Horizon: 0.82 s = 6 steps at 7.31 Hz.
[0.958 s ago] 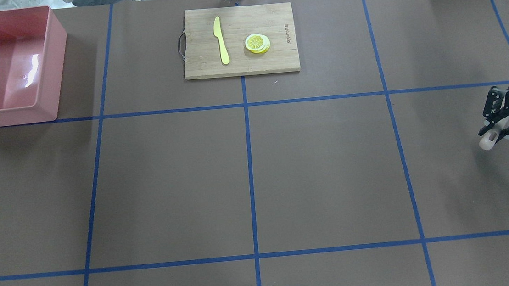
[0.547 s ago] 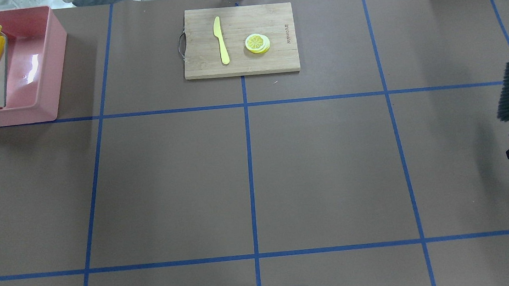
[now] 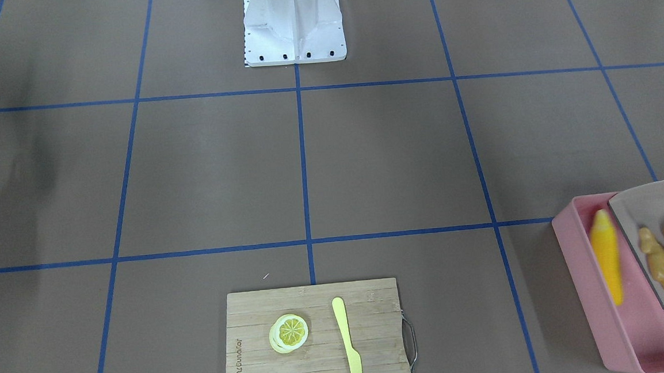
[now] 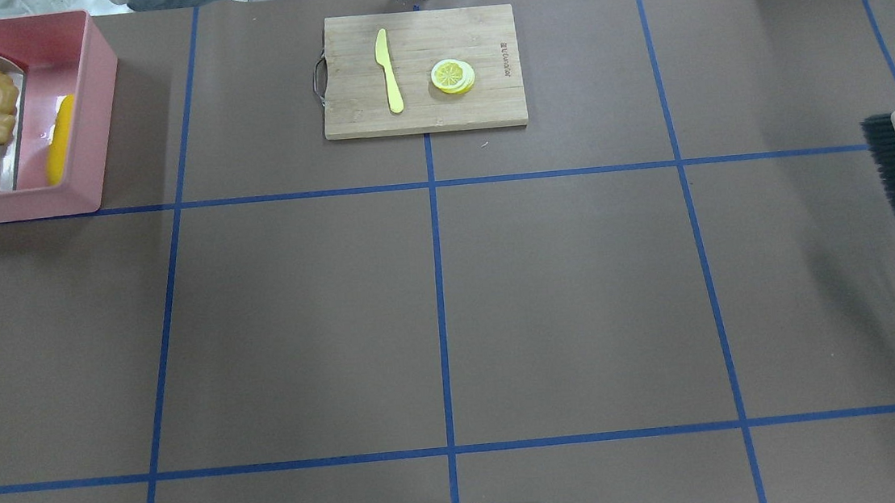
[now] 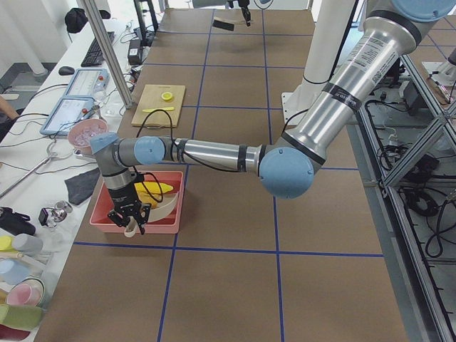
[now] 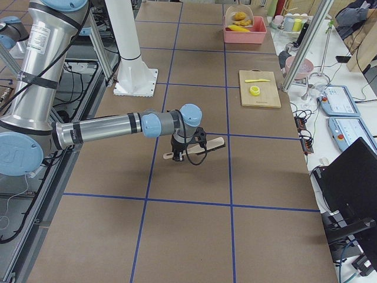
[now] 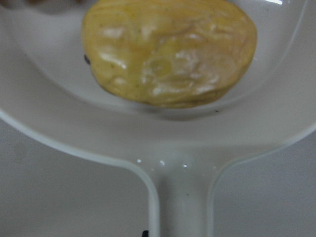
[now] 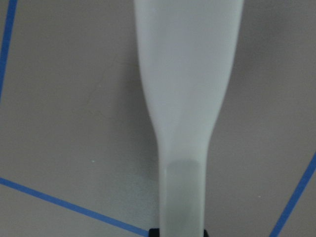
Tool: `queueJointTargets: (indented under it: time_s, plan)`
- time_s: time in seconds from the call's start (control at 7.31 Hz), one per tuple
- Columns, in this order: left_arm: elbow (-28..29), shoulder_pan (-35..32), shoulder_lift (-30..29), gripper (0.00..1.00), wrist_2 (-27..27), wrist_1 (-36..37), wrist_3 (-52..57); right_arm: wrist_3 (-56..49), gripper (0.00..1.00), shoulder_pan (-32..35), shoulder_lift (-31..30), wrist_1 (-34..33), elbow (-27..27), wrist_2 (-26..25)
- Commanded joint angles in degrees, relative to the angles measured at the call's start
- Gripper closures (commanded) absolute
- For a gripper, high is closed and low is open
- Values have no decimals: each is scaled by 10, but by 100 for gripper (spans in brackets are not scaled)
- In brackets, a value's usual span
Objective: Sweep and dump trash into bin
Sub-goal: 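Tip the dustpan over the pink bin while the right moves the brush away, then hold the emptied dustpan above the pink bin with the left gripper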
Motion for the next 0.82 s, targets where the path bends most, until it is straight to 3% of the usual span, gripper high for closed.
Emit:
queueJointTargets:
  time_s: [0.0,0.14,0.41,0.68]
  plan:
    - [-7,24,-13,100,49,39,0,-6,100,-2,28,-90,-14,-1]
    - [-10,26,-14,100,60,47,0,29,100,-2,80,-187,-19,18]
    - [-15,25,-13,100,69,54,1,89,100,3,212,-352,-86,78]
    - [-22,10,-10,100,73,63,6,82,100,9,228,-375,-142,102]
